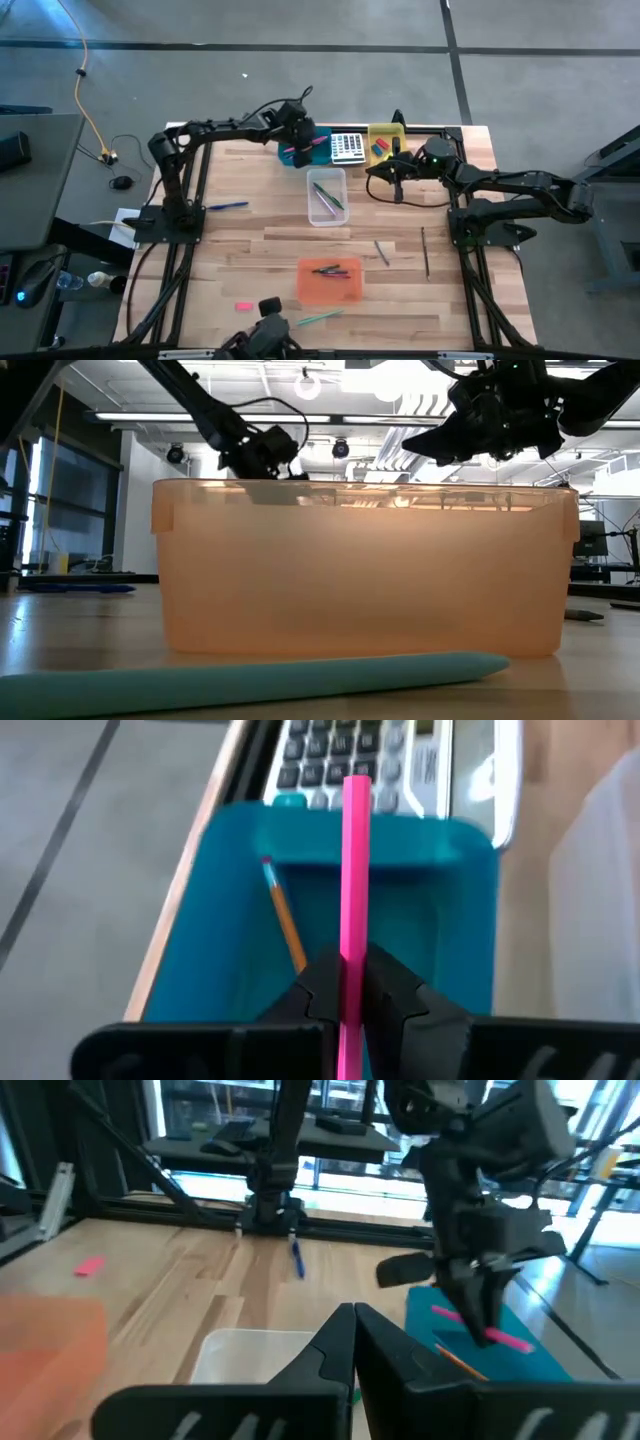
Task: Sort crayons/erasers/pens/pencils in bins
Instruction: Put the pink pencil into the blue bin, then put the gray crayon into the orange bin
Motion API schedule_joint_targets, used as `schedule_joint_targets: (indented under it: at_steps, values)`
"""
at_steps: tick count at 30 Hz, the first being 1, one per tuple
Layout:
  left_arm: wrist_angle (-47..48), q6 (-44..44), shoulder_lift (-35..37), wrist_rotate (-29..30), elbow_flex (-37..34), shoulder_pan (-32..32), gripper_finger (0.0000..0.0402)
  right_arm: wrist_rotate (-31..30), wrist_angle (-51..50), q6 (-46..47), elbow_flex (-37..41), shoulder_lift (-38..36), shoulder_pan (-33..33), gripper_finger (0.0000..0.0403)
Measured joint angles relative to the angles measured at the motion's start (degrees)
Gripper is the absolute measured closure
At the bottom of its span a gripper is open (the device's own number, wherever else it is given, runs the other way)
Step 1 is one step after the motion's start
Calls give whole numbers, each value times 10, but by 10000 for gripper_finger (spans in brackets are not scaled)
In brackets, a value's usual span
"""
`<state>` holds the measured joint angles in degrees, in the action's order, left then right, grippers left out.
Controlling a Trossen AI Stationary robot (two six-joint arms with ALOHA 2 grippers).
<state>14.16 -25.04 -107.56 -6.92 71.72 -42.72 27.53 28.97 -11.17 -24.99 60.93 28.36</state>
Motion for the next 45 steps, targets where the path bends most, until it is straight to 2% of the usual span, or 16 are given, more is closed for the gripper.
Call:
schedule_joint_targets:
  at_steps: [4, 14, 19, 24, 26, 28, 32, 35, 40, 42, 45]
  values:
    - [9, -24, -11, 25, 0, -6, 398, -5, 0, -3, 0, 0, 0, 403]
    - [63, -37, -10, 42, 0, -33, 398, -5, 0, -9, 0, 0, 0, 403]
    - [35, -21, -10, 20, 0, -33, 398, -5, -1, -9, 0, 0, 0, 403]
    - [28, -22, -35, 22, 0, -24, 398, -13, 0, -9, 0, 0, 0, 403]
    - [25, -17, -43, 37, 0, -25, 398, -18, 0, -8, 0, 0, 0, 403]
    - [9, 2, -47, 77, 0, -26, 392, -20, 0, -2, 0, 0, 0, 403]
    - [-2, 12, -46, 121, 0, -23, 357, -49, -5, 7, 0, 0, 0, 403]
    - [11, 1, -32, 119, 0, -19, 327, -77, -11, 14, 0, 0, 0, 403]
    - [27, -10, 10, 118, 0, -18, 291, -79, -4, 47, 0, 0, -13, 403]
    - [33, 0, 33, 94, 0, -23, 288, -81, 1, 58, 0, 0, -24, 403]
    - [36, 24, 72, 18, -15, -32, 304, -119, 3, 76, 0, -1, -51, 403]
